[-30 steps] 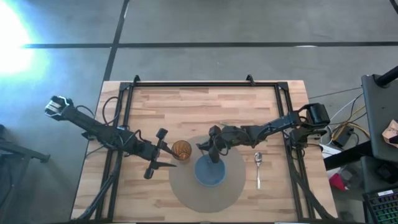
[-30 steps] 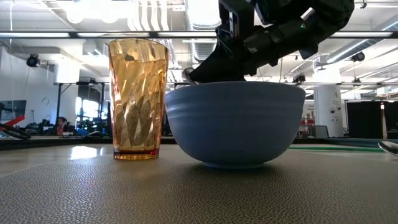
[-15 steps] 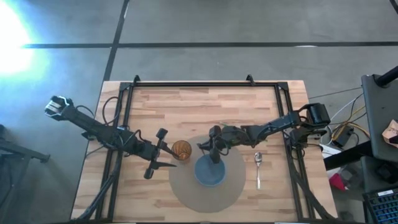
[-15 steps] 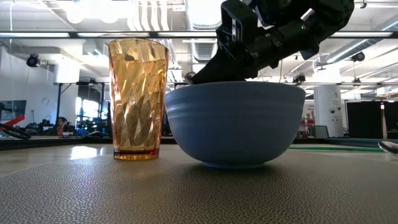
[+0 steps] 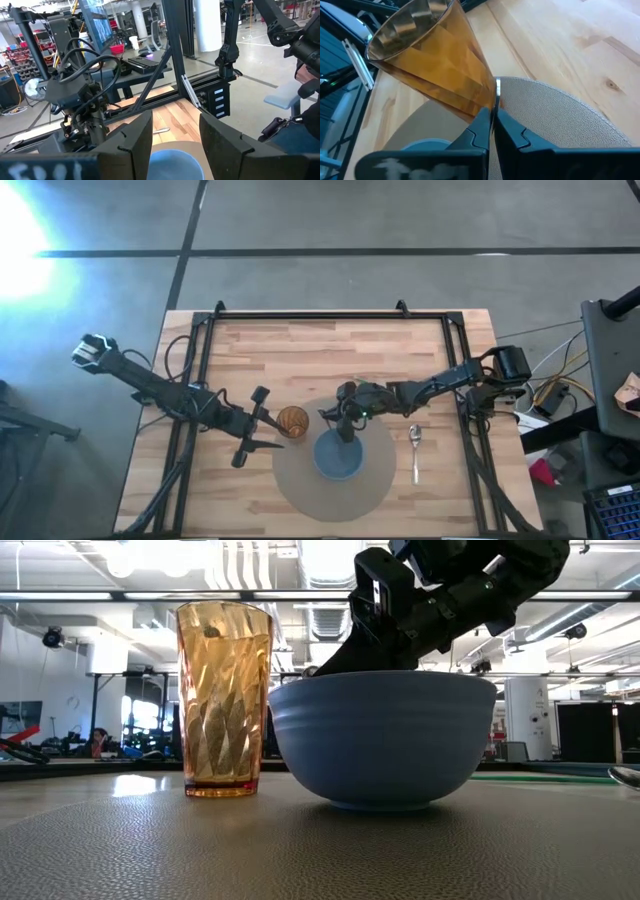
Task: Pick & Place Utensil
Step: Put the fork into the bowl on the place mat, then put the straw into the cup on the place mat
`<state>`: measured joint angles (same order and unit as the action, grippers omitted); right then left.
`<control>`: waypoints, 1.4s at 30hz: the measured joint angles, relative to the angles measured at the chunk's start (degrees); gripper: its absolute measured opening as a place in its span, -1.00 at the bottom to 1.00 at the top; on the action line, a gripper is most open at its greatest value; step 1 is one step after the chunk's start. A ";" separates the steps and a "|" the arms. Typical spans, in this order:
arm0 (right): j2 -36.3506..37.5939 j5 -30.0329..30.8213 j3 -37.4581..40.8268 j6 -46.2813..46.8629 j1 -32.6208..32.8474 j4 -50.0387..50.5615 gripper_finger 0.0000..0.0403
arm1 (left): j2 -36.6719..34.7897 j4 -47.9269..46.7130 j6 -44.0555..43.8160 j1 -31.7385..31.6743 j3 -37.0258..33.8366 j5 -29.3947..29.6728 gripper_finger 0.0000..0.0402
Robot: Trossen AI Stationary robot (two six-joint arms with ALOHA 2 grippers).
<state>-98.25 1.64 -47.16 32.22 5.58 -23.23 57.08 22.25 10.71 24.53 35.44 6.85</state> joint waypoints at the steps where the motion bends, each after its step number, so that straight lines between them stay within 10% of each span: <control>1: 0.04 -0.03 0.00 0.07 0.00 0.17 -0.95 | 0.00 -0.01 0.01 -0.02 0.00 0.00 -0.17; 26: 1.48 -0.25 0.09 0.37 0.04 5.05 -0.54 | 0.00 -0.10 0.01 0.00 0.00 -0.01 -0.17; 42: 15.18 -0.12 -0.22 -3.02 0.02 22.76 -0.51 | 0.00 -0.32 0.04 -0.02 -0.02 0.00 -0.17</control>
<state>-83.07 1.52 -47.37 29.21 5.61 -0.46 57.08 21.93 10.74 24.51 35.42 6.85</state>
